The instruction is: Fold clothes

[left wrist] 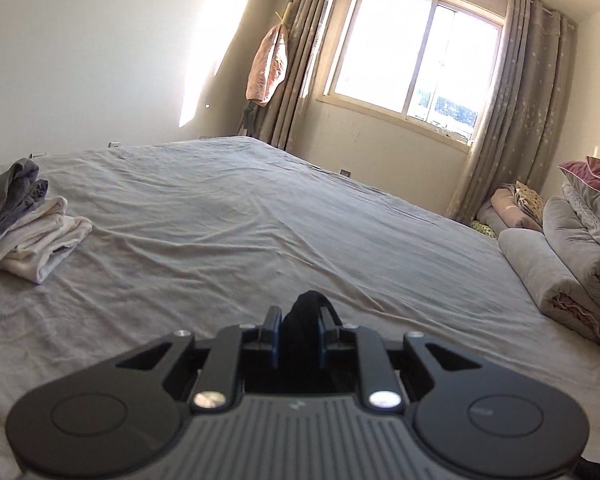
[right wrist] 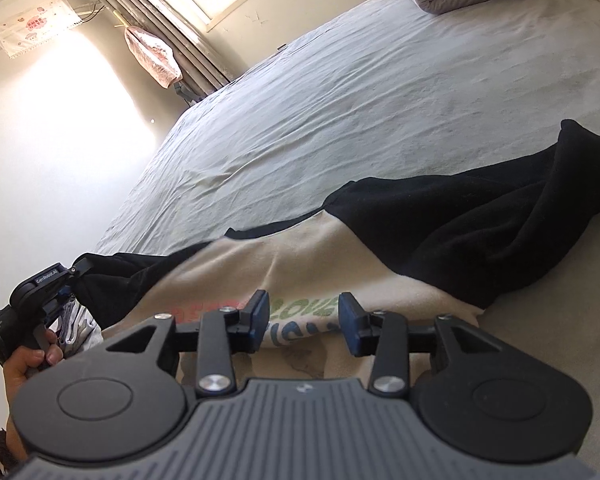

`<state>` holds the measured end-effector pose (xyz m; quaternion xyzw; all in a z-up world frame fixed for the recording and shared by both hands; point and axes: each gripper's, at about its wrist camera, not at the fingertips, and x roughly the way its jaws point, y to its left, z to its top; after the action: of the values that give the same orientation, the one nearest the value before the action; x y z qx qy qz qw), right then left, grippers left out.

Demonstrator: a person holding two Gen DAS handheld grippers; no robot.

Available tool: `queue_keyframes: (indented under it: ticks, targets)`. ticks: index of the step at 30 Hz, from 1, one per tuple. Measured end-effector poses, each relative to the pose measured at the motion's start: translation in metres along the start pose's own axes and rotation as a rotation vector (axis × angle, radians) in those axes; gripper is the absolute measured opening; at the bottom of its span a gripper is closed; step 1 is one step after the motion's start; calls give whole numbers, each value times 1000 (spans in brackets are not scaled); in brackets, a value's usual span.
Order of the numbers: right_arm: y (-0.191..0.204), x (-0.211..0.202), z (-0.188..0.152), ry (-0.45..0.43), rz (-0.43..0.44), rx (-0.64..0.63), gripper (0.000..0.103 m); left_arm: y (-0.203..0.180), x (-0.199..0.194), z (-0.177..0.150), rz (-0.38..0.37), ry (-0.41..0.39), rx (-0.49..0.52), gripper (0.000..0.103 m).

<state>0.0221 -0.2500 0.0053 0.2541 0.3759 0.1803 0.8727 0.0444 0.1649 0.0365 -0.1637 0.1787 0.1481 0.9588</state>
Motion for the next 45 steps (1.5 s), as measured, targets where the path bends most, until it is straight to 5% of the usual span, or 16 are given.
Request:
queue_keyframes:
  ticks: [3, 8, 13, 19, 22, 27, 31, 40, 45]
  targets:
    - [1, 0, 0, -7, -2, -9, 43, 2, 4, -2, 40, -16, 20, 18]
    - [-3, -4, 4, -22, -22, -6, 45, 4, 5, -2, 218, -53, 91, 18]
    - [-13, -9, 10, -45, -40, 18, 49, 4, 30, -8, 132, 52, 147, 46]
    - [-21, -11, 21, -78, -100, -8, 53, 4, 59, -15, 27, 177, 213, 59]
    - [-32, -15, 31, -115, -175, -25, 56, 3, 73, -19, -26, 240, 247, 59]
    - [-65, -20, 44, -158, -270, 32, 59, -7, 98, -26, -116, 283, 447, 59]
    - [-81, -20, 49, -151, -290, 51, 59, -10, 107, -32, -176, 316, 573, 59]
    - [-88, -12, 54, -165, -311, 35, 59, -10, 103, -26, -319, 284, 630, 60]
    - [-91, -18, 57, -188, -311, 33, 59, -20, 99, -37, -340, 349, 788, 61]
